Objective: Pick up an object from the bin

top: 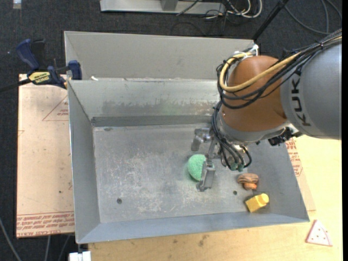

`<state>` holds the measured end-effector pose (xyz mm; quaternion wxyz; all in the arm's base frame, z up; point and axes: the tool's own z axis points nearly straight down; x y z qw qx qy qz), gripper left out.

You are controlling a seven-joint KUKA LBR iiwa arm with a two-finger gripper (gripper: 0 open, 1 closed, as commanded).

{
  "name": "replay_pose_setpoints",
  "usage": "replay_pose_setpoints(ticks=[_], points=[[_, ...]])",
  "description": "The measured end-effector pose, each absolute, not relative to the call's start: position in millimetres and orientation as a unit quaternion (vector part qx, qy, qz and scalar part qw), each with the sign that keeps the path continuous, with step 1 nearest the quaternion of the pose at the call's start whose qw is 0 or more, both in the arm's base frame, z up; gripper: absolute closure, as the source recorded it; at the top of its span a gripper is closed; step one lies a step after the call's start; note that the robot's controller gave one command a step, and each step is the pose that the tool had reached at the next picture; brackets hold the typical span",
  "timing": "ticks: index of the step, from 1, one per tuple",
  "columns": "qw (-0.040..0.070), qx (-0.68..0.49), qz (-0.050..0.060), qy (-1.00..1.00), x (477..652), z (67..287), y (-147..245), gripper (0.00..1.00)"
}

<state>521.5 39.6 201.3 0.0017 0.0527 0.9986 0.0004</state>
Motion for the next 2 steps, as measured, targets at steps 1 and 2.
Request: replay_pose_setpoints(ticks=[1, 2], points=[[-0.002, 0.012, 0.000, 1.000, 514.5, 171.8, 34.3, 0.00], [0.003, -0.003, 0.000, 1.000, 549.6, 153.9, 24.6, 0.00]])
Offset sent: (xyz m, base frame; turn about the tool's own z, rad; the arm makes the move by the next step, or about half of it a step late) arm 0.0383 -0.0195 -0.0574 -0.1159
